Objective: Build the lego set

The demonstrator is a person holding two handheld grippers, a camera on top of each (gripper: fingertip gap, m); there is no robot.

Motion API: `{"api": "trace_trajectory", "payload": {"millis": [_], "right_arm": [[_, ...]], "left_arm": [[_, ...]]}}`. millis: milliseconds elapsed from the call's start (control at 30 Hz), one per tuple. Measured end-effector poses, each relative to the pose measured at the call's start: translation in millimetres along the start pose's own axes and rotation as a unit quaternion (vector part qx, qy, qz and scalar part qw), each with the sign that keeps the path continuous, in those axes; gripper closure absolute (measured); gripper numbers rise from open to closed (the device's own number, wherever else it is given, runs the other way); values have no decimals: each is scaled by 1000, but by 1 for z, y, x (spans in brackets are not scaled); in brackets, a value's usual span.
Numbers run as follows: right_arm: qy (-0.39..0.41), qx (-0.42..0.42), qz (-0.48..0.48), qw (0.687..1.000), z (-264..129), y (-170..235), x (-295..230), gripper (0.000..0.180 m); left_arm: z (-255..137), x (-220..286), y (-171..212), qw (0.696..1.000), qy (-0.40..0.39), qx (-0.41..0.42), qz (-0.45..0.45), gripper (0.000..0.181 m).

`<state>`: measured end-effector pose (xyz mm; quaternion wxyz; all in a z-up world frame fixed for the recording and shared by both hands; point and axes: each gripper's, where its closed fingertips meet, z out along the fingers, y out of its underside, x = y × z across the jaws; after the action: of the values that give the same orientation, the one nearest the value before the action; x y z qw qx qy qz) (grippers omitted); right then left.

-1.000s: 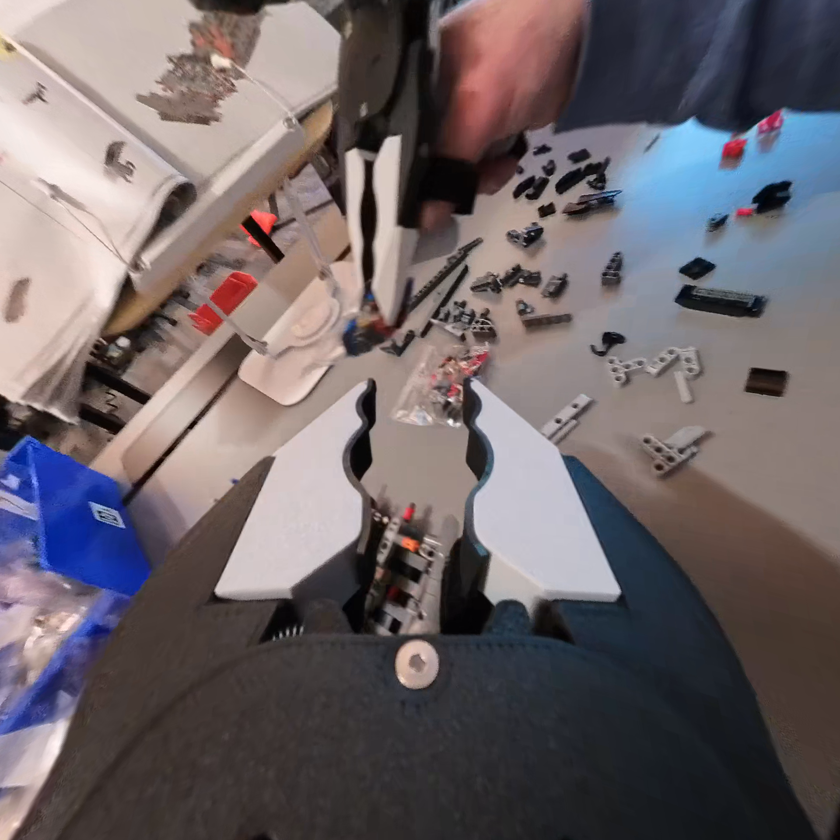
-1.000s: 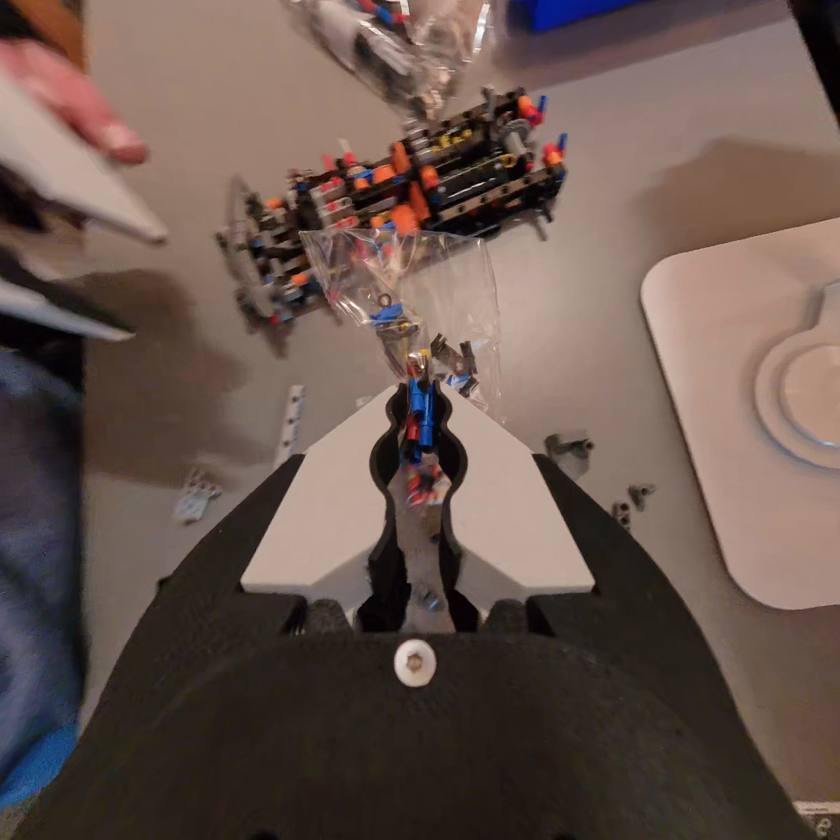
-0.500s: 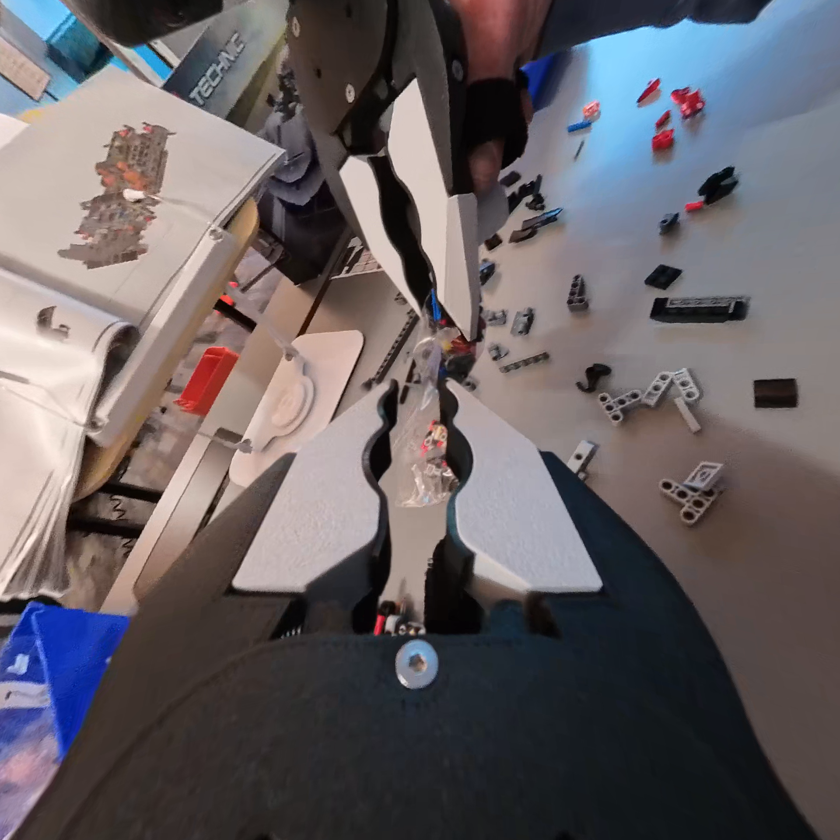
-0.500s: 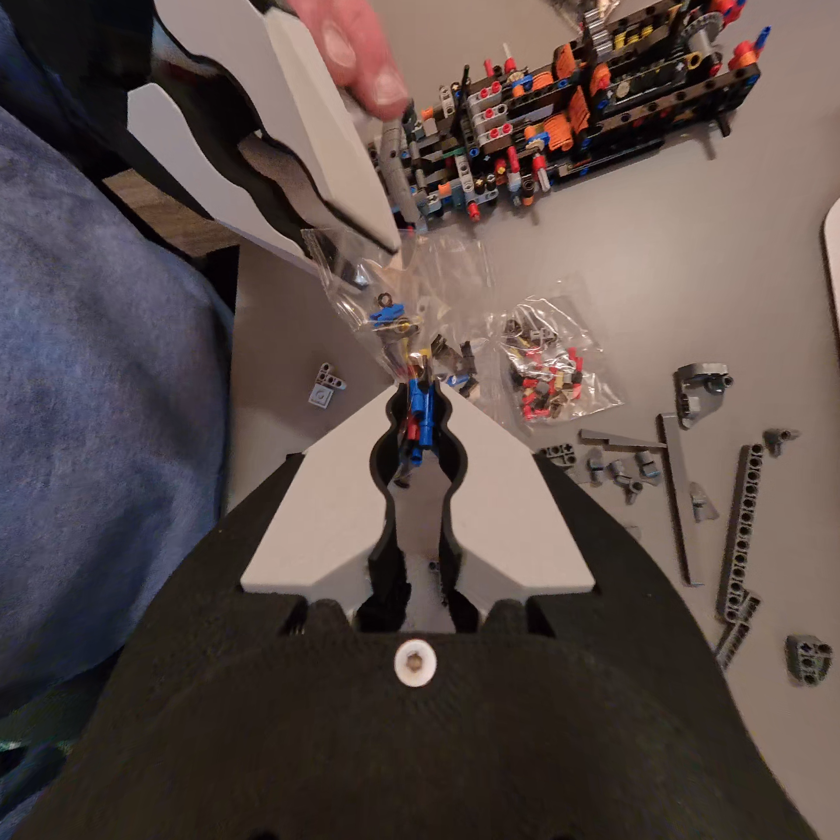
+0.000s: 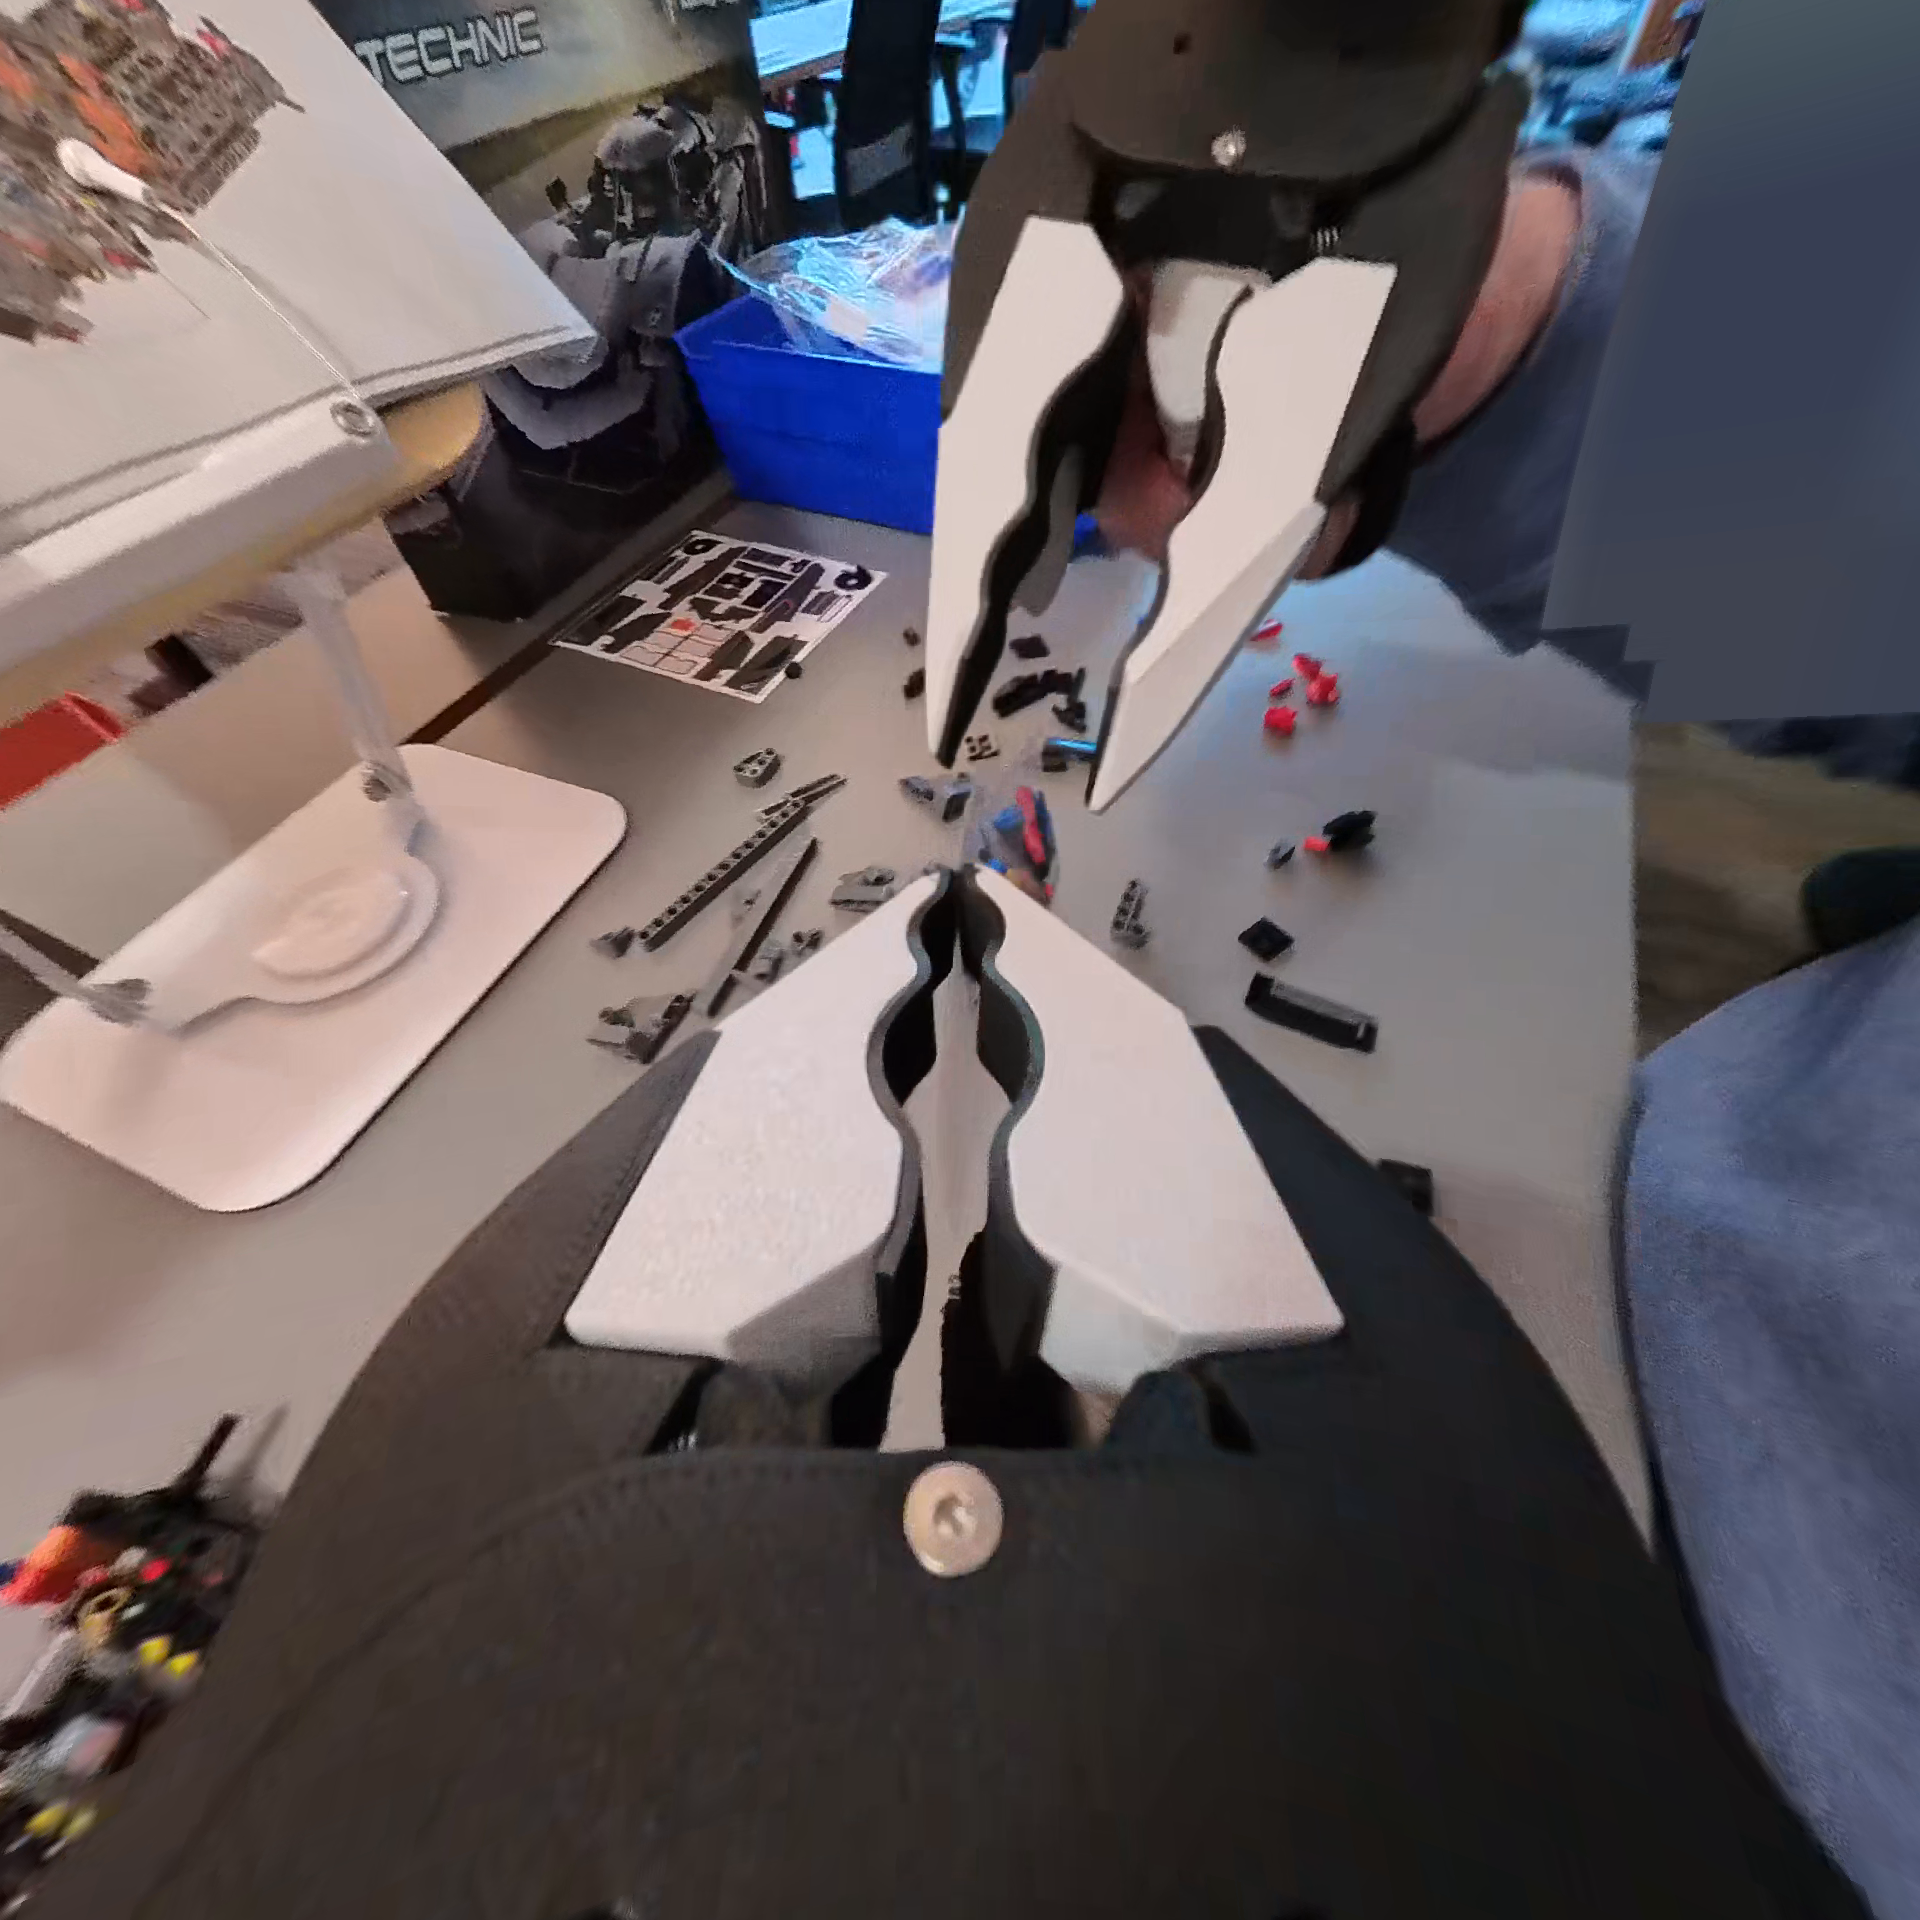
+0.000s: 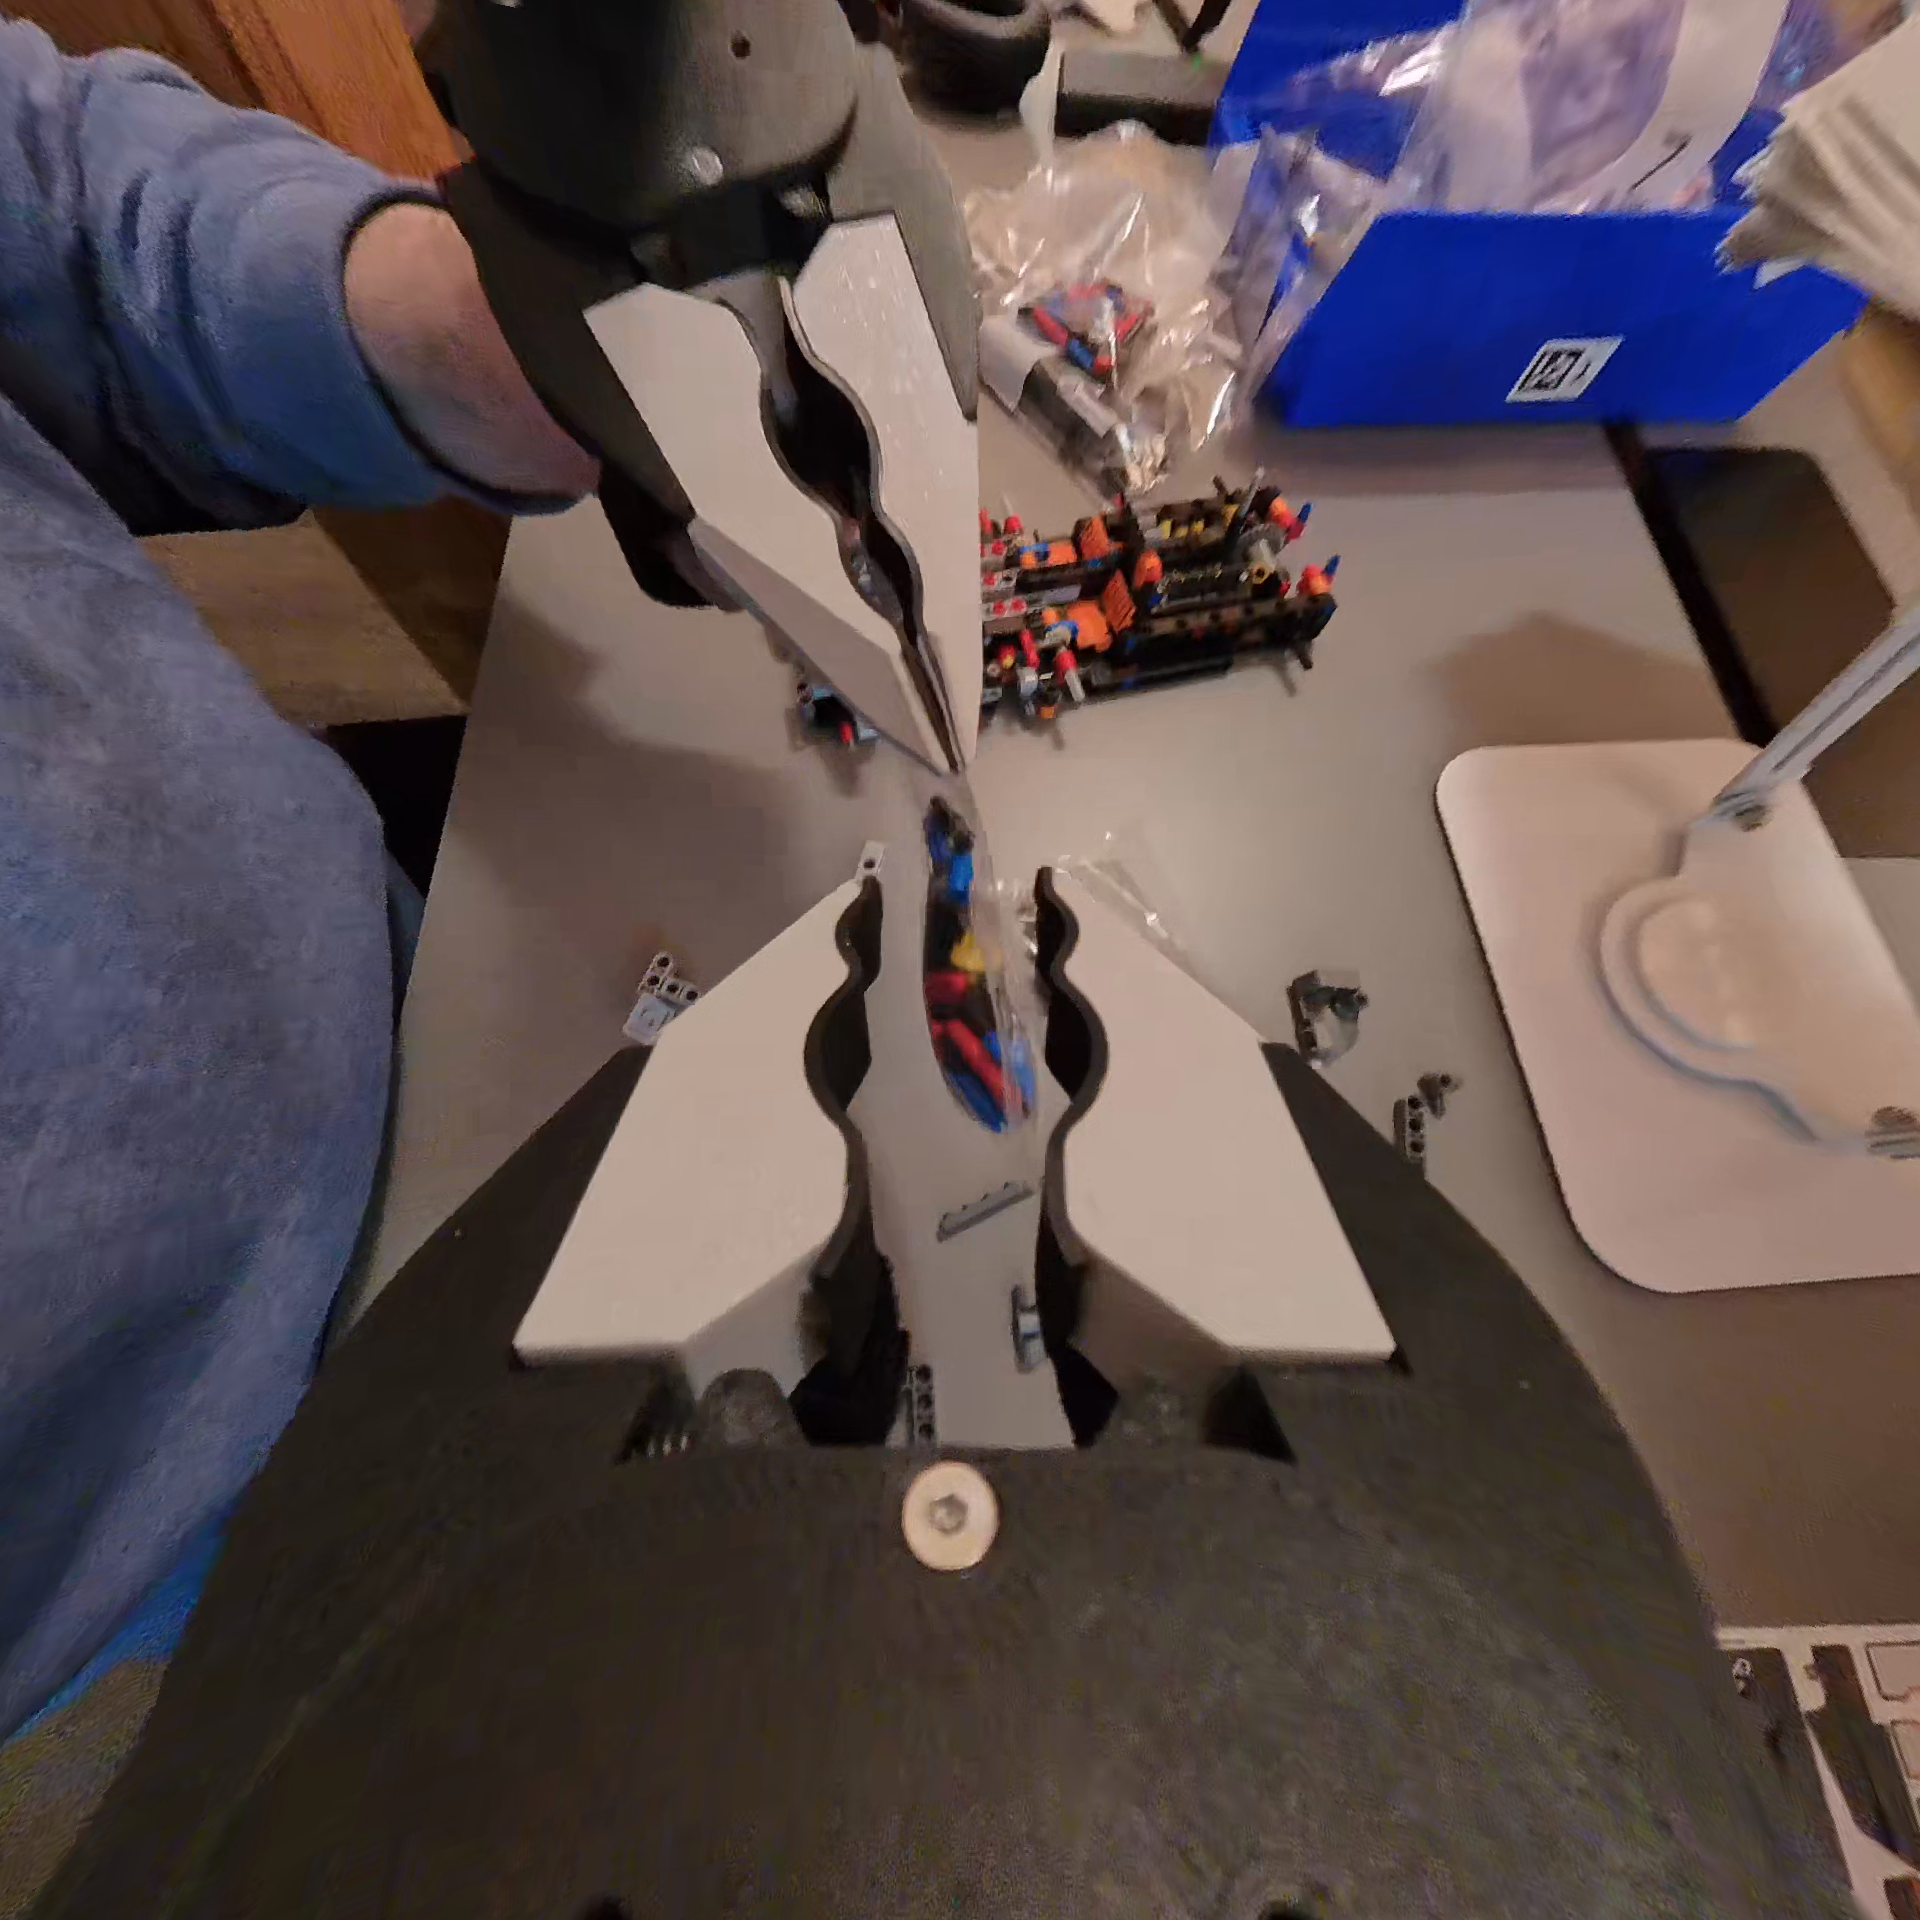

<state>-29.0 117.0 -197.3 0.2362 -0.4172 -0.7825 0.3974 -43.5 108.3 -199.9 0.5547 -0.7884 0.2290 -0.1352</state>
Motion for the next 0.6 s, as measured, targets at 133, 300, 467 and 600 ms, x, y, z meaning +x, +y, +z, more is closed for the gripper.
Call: {"api": "trace_trajectory", "payload": {"millis": [133, 300, 467, 600], "right_arm": [[6, 24, 20, 999, 2, -6, 8, 180], [-24, 47, 73, 996, -4, -8, 12, 180], [-40, 62, 127, 989, -11, -11, 18, 180], [-51, 73, 145, 985, -17, -12, 17, 180]], "left_arm": [[7, 1, -6, 999, 30, 13, -42, 181], [9, 0, -15, 994, 61, 35, -87, 181], [12, -2, -24, 987, 89, 51, -127, 181], [14, -5, -30, 980, 104, 71, -155, 181]]}}
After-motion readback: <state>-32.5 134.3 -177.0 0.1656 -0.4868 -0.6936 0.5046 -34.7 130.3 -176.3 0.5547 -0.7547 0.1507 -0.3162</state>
